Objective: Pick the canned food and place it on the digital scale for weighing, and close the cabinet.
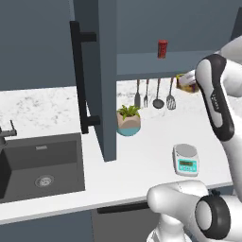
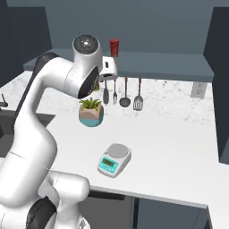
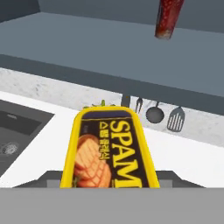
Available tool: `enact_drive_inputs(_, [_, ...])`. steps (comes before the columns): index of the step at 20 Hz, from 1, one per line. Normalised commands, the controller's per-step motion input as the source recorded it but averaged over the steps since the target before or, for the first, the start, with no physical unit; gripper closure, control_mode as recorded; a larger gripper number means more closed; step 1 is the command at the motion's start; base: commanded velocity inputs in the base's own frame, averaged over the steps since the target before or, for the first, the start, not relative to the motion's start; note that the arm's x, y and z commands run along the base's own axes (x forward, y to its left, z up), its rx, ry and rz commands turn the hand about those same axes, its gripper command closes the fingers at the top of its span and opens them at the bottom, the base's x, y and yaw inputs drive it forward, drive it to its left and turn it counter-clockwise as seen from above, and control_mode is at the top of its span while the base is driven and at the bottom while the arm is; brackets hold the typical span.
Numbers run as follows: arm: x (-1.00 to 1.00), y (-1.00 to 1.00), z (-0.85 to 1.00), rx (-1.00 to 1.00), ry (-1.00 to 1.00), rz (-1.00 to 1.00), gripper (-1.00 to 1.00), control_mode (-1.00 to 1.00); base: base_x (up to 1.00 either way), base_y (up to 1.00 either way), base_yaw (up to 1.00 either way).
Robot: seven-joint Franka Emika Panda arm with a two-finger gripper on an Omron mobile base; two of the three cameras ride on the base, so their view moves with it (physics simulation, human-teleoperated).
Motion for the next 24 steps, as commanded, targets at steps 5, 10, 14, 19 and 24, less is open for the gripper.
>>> enact_drive_inputs(5, [-0.62, -0.5, -0.74, -0.06, 0.19, 0.22, 1.0, -1.0, 0.0, 0.0, 0.0])
enact_drive_inputs(10, [-0.07, -0.25, -0.92, -0.04, 0.03, 0.19, 1.0, -1.0, 0.0, 0.0, 0.0])
enact_drive_inputs(14, [0.01, -0.3, -0.91, 0.02, -0.03, 0.17, 1.0, -1.0, 0.0, 0.0, 0.0])
enact_drive_inputs(19, [0.23, -0.3, -0.74, 0.03, -0.01, 0.26, 1.0, -1.0, 0.0, 0.0, 0.0])
enact_drive_inputs(24, [0.45, -0.26, -0.51, 0.12, -0.05, 0.32, 1.0, -1.0, 0.0, 0.0, 0.0])
